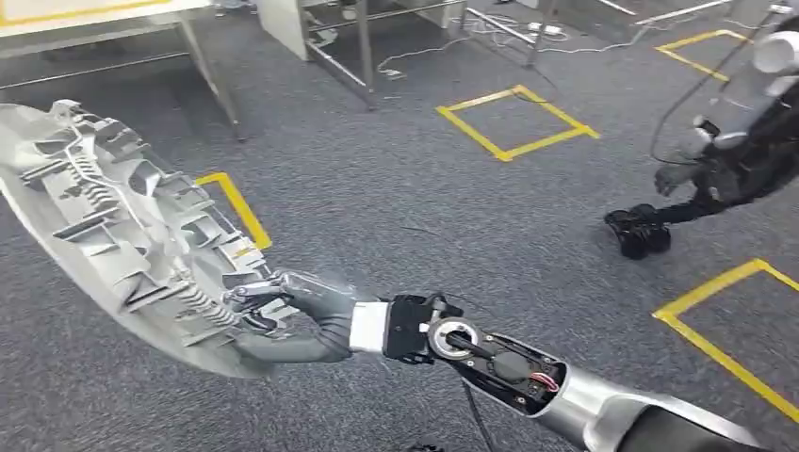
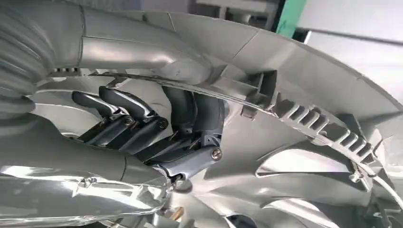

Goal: Take the parts from the cabinet and place them on the table.

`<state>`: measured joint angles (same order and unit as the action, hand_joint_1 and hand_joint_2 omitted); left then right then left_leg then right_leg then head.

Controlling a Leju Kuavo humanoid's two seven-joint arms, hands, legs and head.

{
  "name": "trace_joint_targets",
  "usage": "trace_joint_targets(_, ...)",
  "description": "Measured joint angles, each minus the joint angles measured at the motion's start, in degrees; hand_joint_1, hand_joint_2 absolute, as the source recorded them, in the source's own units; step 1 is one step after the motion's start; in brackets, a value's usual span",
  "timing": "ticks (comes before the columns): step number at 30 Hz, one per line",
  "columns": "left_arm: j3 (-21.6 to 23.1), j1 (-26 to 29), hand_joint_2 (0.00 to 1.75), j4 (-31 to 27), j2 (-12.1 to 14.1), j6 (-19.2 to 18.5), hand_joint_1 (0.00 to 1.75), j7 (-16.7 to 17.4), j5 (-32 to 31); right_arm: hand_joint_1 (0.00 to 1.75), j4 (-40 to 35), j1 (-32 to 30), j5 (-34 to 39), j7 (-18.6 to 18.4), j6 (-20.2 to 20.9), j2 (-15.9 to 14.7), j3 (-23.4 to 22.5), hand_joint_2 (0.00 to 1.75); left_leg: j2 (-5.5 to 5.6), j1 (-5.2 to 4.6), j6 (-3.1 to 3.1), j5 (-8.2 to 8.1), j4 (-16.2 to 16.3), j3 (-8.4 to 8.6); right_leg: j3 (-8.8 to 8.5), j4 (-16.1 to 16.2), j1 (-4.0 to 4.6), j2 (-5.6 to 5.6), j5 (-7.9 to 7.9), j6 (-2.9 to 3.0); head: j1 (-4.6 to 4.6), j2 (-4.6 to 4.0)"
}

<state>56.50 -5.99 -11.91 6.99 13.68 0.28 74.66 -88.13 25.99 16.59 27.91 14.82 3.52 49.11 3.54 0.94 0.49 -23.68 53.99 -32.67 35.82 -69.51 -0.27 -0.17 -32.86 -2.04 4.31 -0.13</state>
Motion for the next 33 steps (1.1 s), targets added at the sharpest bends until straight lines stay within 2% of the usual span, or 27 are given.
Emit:
trace_joint_targets(1, 0.0, 0.0, 1.75, 0.0, 0.0, 0.0, 0.0, 0.0, 0.0, 1.75, 0.0, 0.0, 0.0, 0.0, 0.0, 0.0, 0.0, 1.75, 0.93, -0.12, -0.01, 0.0, 0.0, 0.16, -2.45, 5.8, 0.19, 0.64, 3.41, 0.56, 0.31, 0.0)
trace_joint_targets(2, 0.0, 0.0, 1.75, 0.0, -0.1, 0.0, 0.0, 0.0, 0.0, 1.75, 0.0, 0.0, 0.0, 0.0, 0.0, 0.0, 0.0, 1.75, 1.69, -0.14, -0.02, 0.01, 0.0, 0.28, -4.85, 11.5, 0.26, 2.61, 6.52, 1.3, 0.61, 0.0)
trace_joint_targets(3, 0.0, 0.0, 1.75, 0.0, -0.4, 0.0, 0.0, 0.0, 0.0, 1.75, 0.0, 0.0, 0.0, 0.0, 0.0, 0.0, 0.0, 1.75, 2.15, 0.24, -0.05, 0.04, -0.1, 0.05, -5.97, 13.8, 0.11, 5.6, 6.79, 2.3, 0.61, 0.0)
trace_joint_targets(4, 0.0, -0.2, 1.75, 0.0, -0.4, -0.1, 0.0, 0.0, 0.0, 1.75, 0.0, 0.0, 0.0, 0.0, 0.0, 0.0, 0.0, 1.75, 3.0, 0.19, -0.62, 0.41, 0.0, -0.35, -5.7, 14.2, 0.03, 6.16, 7.19, 2.44, -0.29, 0.0)
trace_joint_targets(6, 0.0, 0.1, 1.75, 0.0, -0.4, -0.1, 0.0, 0.0, 0.0, 1.75, 0.0, 0.1, -0.1, 0.0, 0.1, 0.0, 0.0, 1.75, 4.35, 0.93, -1.38, 0.81, -0.4, -0.8, -5.78, 14.3, 0.5, 4.83, 7.14, 2.58, 0.89, 0.0)
trace_joint_targets(7, 0.0, 0.2, 1.75, 0.0, -0.4, -0.1, 0.0, 0.0, 0.0, 1.75, 0.0, 0.1, -0.1, -0.1, 0.1, 0.0, 0.0, 1.75, 5.15, 0.77, -1.9, 1.16, -0.8, -0.73, -6.2, 15.1, 0.54, 3.93, 7.34, 2.82, 1.0, 0.0)
trace_joint_targets(8, 0.0, 0.2, 1.75, 0.0, -0.1, 0.0, 0.0, 0.0, 0.1, 1.75, 0.0, 0.2, -0.1, -0.1, 0.2, 0.0, 0.0, 1.75, 4.69, 0.53, -1.91, 0.85, -0.6, -0.96, -7.69, 18.0, -0.63, 2.48, 7.37, 2.77, 1.2, 0.0)
trace_joint_targets(9, 0.0, 0.2, 1.75, 0.0, -0.4, 0.1, 0.0, 0.0, 0.2, 1.75, 0.0, 0.2, -0.1, -0.2, 0.2, 0.1, 0.1, 1.75, 1.19, -0.03, -2.08, -0.29, 0.8, -1.92, -7.77, 18.3, -0.36, 1.77, 7.78, 2.72, 0.57, -0.02)
trace_joint_targets(10, 0.0, 0.2, 1.75, 0.0, -0.4, 0.1, 0.0, 0.0, 0.2, 1.75, 0.0, 0.3, -0.1, -0.1, 0.3, 0.1, 0.1, 1.75, -0.9, 0.09, -2.23, -2.4, 4.3, -3.68, -7.74, 18.5, -0.29, 1.19, 7.91, 2.88, -0.35, 0.0)
trace_joint_targets(11, 0.0, 0.1, 1.75, 0.0, -0.4, 0.1, 0.0, 0.0, 0.2, 1.75, 0.0, 0.3, -0.1, 0.0, 0.4, 0.1, 0.1, 1.75, -2.24, 0.25, -2.52, -4.6, 9.3, -6.0, -7.66, 18.5, -0.14, 0.36, 7.9, 2.87, -0.66, 0.0)
trace_joint_targets(12, 0.0, 0.0, 1.75, 0.0, -0.4, 0.1, 0.0, 0.0, 0.2, 1.75, 0.0, 0.2, -0.1, -0.1, 0.4, 0.0, 0.1, 1.75, -2.77, 0.44, -2.83, -6.32, 14.2, -8.36, -7.65, 18.4, -0.03, -0.66, 7.81, 2.89, -0.83, 0.0)
trace_joint_targets(13, 0.0, 0.0, 1.75, 0.0, -0.4, 0.1, 0.0, 0.0, 0.2, 1.75, 0.0, 0.1, -0.1, -0.1, 0.4, 0.0, 0.1, 1.75, -3.0, 0.5, -3.14, -6.91, 17.2, -9.85, -7.55, 18.2, -0.03, -1.53, 7.71, 2.85, -1.03, 0.0)
trace_joint_targets(14, 0.0, 0.1, 1.75, 0.0, -0.4, 0.1, 0.0, 0.0, 0.3, 1.75, 0.0, 0.1, -0.1, -0.2, 0.4, 0.0, 0.1, 1.75, -3.11, 0.56, -3.33, -6.18, 17.1, -9.79, -7.49, 17.9, -0.06, -2.15, 7.56, 2.76, -1.25, 0.0)
trace_joint_targets(16, 0.0, 0.2, 1.75, 0.0, -0.3, 0.1, 0.0, 0.0, 0.3, 1.75, 0.1, 0.0, -0.1, -0.2, 0.5, 0.1, 0.2, 1.75, -3.67, 0.83, -3.53, -1.95, 9.4, -5.57, -7.42, 17.3, -0.16, -3.43, 7.03, 2.53, -1.77, 0.0)
trace_joint_targets(17, 0.0, 0.2, 1.75, 0.0, -0.2, 0.1, 0.0, 0.0, 0.3, 1.75, 0.1, 0.1, -0.1, -0.2, 0.5, 0.0, 0.3, 1.75, -5.09, 0.87, -3.63, 0.48, 3.2, -2.01, -7.42, 16.7, -0.2, -4.01, 6.59, 2.17, -1.95, 0.0)
trace_joint_targets(18, 0.0, 0.0, 1.75, 0.0, -0.3, 0.1, 0.0, 0.0, 0.3, 1.75, 0.1, 0.1, -0.1, -0.2, 0.5, 0.0, 0.3, 1.75, -7.42, 0.56, -3.37, -0.05, -0.1, -0.59, -7.33, 16.1, -0.01, -4.44, 6.18, 1.73, -2.16, -0.02)
trace_joint_targets(20, 0.0, -0.2, 1.75, 0.0, -0.3, 0.1, 0.0, 0.0, 0.3, 1.75, 0.0, 0.1, -0.1, -0.2, 0.5, 0.0, 0.4, 1.75, -6.06, 0.27, -2.12, 0.21, 0.7, -0.83, -7.19, 15.7, 0.42, -5.11, 5.66, 1.15, -2.01, 0.0)
trace_joint_targets(22, 0.0, 0.0, 1.75, 0.0, -0.3, 0.1, 0.0, 0.0, 0.3, 1.75, 0.0, 0.1, -0.1, -0.3, 0.5, 0.1, 0.5, 1.75, -4.92, -0.01, -1.59, 0.18, 0.8, -1.15, -7.51, 15.7, 0.41, -6.03, 5.55, 0.7, -1.53, 0.0)
trace_joint_targets(23, 0.0, 0.0, 1.75, 0.0, -0.3, 0.0, 0.0, 0.0, 0.3, 1.75, 0.0, 0.1, -0.1, -0.3, 0.5, 0.1, 0.5, 1.75, -4.46, 0.46, -1.1, 0.37, 0.5, -1.11, -7.48, 15.5, 0.26, -6.11, 5.24, 0.35, -1.64, 0.0)
trace_joint_targets(24, 0.0, 0.0, 1.75, 0.0, -0.4, 0.0, 0.0, 0.0, 0.3, 1.75, 0.0, 0.1, -0.1, -0.4, 0.5, 0.1, 0.5, 1.75, -3.97, 0.55, -0.84, 0.54, 0.4, -1.07, -7.21, 14.4, -0.09, -3.65, 3.96, -0.02, -1.47, 0.0)
trace_joint_targets(25, 0.0, 0.0, 1.75, 0.0, -0.3, 0.0, 0.0, 0.0, 0.3, 1.75, 0.0, 0.1, 0.1, -0.4, 0.6, 0.0, 0.5, 1.75, -3.68, 0.55, -0.41, 0.69, 0.4, -1.21, -5.51, 10.3, -0.29, -1.57, 1.09, -0.13, -0.95, 0.0)
trace_joint_targets(27, 0.0, -0.1, 1.75, 0.0, -0.3, -0.1, 0.0, 0.0, 0.3, 1.75, 0.0, 0.0, 0.5, -0.5, 0.7, 0.0, 0.5, 1.75, -2.62, 0.44, -0.16, 0.82, 0.4, -1.46, -1.07, 0.2, -0.28, -0.37, -3.6, -0.37, 0.0, 0.0)
trace_joint_targets(28, 0.0, -0.1, 1.75, 0.0, -0.3, -0.2, 0.0, 0.0, 0.3, 1.75, 0.1, 0.0, 0.6, -0.6, 0.9, 0.0, 0.5, 1.75, -2.02, 0.36, -0.13, 0.84, 0.4, -1.55, 0.61, -3.3, -0.27, -0.23, -4.58, -0.41, 0.17, 0.0)
trace_joint_targets(29, 0.0, 0.0, 1.75, 0.0, -0.3, -0.2, 0.0, 0.0, 0.3, 1.75, 0.2, -0.1, 0.7, -0.6, 1.0, 0.0, 0.5, 1.75, -1.8, 0.31, -0.09, 0.87, 0.4, -1.54, 1.08, -4.2, -0.26, -0.18, -4.05, -0.37, 0.33, 0.0)
trace_joint_targets(30, 0.0, 0.0, 1.75, 0.0, -0.3, -0.3, 0.0, 0.0, 0.3, 1.75, 0.3, -0.1, 1.2, -0.6, 1.2, 0.0, 0.5, 1.75, -1.25, 0.29, -0.1, 0.87, 0.5, -1.52, 0.35, -2.3, -0.26, -0.11, -2.27, -0.2, 0.57, 0.0)
trace_joint_targets(32, 0.0, 0.0, 1.75, 0.0, -0.3, -0.3, 0.0, 0.0, 0.3, 1.75, 0.4, 0.0, 2.3, -0.7, 1.7, 0.0, 0.5, 1.75, -0.34, 0.29, -0.13, 0.87, 0.6, -1.42, -3.85, 7.5, -0.24, 0.1, 3.45, 0.42, 1.22, 0.0)
trace_joint_targets(33, 0.0, 0.0, 1.75, 0.0, -0.4, -0.3, 0.0, 0.0, 0.3, 1.75, 0.5, 0.1, 2.7, -0.7, 1.8, 0.0, 0.5, 1.75, -0.05, 0.29, -0.21, 0.89, 0.6, -1.38, -5.96, 12.7, -0.21, 0.72, 5.84, 0.92, 1.55, 0.0)
